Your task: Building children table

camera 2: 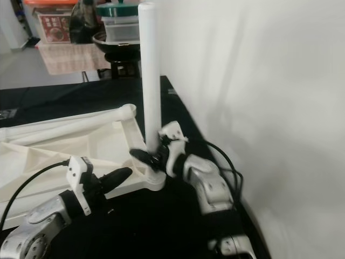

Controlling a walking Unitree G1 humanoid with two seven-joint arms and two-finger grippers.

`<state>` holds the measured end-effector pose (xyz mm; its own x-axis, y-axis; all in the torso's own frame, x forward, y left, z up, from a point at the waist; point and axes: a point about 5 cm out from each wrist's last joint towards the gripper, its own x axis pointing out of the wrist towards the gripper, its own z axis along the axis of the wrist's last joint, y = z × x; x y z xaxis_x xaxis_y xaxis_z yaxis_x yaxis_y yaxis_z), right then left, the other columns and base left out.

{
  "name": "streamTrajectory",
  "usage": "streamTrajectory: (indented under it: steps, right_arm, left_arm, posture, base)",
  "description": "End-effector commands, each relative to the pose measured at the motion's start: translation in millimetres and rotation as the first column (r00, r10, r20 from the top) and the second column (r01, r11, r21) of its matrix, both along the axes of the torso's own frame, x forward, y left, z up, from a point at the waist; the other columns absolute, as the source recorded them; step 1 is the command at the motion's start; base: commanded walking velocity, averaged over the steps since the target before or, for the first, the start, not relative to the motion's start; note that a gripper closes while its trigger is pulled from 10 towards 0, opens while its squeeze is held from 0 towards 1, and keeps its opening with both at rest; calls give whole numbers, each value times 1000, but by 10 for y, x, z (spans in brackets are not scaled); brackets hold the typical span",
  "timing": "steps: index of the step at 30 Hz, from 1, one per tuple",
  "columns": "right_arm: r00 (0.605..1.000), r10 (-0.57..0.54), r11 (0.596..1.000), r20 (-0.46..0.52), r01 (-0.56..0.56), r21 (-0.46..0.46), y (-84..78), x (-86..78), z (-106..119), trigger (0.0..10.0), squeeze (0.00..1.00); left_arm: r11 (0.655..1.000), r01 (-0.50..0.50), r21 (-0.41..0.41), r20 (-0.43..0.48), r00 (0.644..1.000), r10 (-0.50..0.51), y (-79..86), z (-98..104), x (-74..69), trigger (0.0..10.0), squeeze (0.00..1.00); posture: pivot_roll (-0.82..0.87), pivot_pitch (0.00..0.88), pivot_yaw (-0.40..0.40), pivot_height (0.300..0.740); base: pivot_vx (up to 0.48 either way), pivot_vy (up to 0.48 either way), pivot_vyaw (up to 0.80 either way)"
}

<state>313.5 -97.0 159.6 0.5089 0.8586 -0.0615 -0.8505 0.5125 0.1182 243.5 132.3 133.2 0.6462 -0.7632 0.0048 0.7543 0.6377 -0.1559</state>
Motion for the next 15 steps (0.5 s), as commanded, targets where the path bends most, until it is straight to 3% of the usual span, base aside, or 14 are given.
streamTrajectory:
  steps: [1,2,5,8,11,12,14,15]
  right_arm:
    - [970,209,978,127,-210,-4,-6,-15,276,10000,706]
    - [943,298,955,148,-294,-44,-78,33,346,10000,0]
    - [925,352,936,140,-345,-73,-131,94,389,10000,0]
    - [898,425,904,114,-416,-95,-161,261,461,10000,0]
    - [901,422,903,99,-409,-127,-144,348,461,10000,0]
    - [910,400,908,107,-378,-178,-134,410,459,8588,0]
    - [916,386,910,114,-357,-213,-129,448,459,8588,0]
    - [911,396,908,112,-370,-199,-129,471,502,0,0]
  left_arm:
    - [1000,5,23,-15,1000,-5,-1,-39,1,10000,0]
    - [1000,3,24,-12,1000,-2,-6,-39,-1,10000,0]
    - [1000,0,25,-9,1000,0,-12,-39,-3,10000,0]
    - [1000,-1,28,-6,1000,1,-25,-42,-11,10000,0]
    - [1000,0,30,-6,1000,0,-33,-45,-16,10000,0]
    - [1000,0,30,-7,1000,0,-39,-47,-19,10000,0]
    - [1000,1,30,-7,1000,0,-45,-48,-20,10000,0]
    - [1000,1,30,-7,1000,0,-51,-49,-22,10000,0]
  posture:
    - [-64,0,-36,740]
    - [-58,0,-43,740]
    - [-54,0,-47,740]
    - [-42,0,-56,740]
    - [-35,0,-61,740]
    - [-27,0,-65,740]
    - [-24,0,-69,740]
    - [-21,0,-72,740]
  base:
    - [0,0,0]
    - [0,0,0]
    - [0,0,0]
    - [0,0,0]
    - [0,0,0]
    - [0,0,0]
    - [0,0,0]
    - [0,0,0]
